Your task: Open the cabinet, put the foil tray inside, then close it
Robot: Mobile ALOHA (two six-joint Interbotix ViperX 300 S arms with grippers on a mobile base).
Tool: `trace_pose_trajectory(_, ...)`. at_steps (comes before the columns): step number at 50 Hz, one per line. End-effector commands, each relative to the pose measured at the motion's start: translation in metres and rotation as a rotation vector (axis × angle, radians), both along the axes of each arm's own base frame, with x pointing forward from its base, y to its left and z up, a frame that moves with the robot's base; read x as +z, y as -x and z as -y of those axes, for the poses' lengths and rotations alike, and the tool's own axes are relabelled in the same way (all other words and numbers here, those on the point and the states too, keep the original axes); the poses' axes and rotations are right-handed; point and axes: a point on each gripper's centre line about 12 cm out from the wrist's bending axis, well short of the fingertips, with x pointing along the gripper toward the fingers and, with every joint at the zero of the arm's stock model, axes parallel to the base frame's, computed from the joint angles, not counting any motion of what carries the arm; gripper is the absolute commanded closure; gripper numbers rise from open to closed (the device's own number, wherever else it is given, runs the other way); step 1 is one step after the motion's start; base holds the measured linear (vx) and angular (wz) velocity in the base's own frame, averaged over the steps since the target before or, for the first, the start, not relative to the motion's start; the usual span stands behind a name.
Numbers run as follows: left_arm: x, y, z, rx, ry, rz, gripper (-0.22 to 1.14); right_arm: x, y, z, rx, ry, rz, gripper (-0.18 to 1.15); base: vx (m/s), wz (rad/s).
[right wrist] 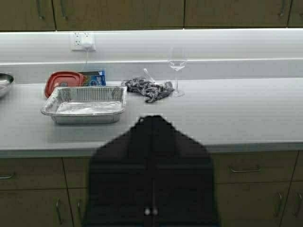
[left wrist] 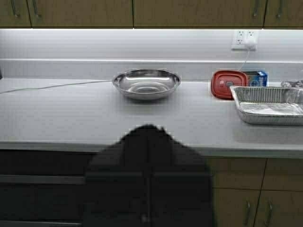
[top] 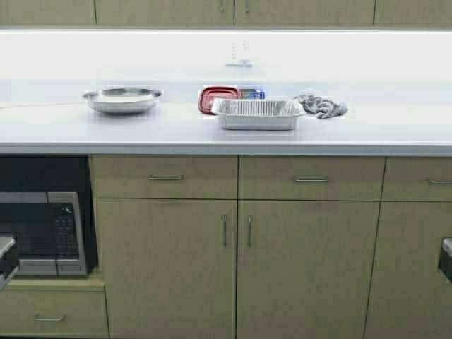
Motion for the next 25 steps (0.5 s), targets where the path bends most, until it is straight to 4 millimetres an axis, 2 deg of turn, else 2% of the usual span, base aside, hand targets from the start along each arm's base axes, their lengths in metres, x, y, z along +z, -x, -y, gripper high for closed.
trace_pose_trajectory(1, -0.0108, -0.0029, 0.0075, -0.038, 0.010, -0.028, 0.93, -0.0071, -0.0008, -0.0008, 0.005, -0.014, -0.023, 0.95, 0.16, 0.00)
trace_pose_trajectory(5, -0.0115, -0.0047, 0.0086, -0.043, 0.007, -0.034, 0.84, -0.0125, -0.0002, -0.0008, 0.005, -0.026, -0.043, 0.87, 0.19, 0.03)
trace_pose_trajectory(11, -0.0089, -0.0052, 0.0087, -0.044, 0.001, -0.022, 0.88, -0.0147, 0.0014, -0.0009, 0.006, -0.036, -0.048, 0.92, 0.23, 0.06)
trace_pose_trajectory(25, -0.0081, -0.0078, 0.0090, -0.045, -0.003, -0.020, 0.89, -0.0119, 0.0038, -0.0009, 0.007, -0.030, -0.034, 0.92, 0.30, 0.03)
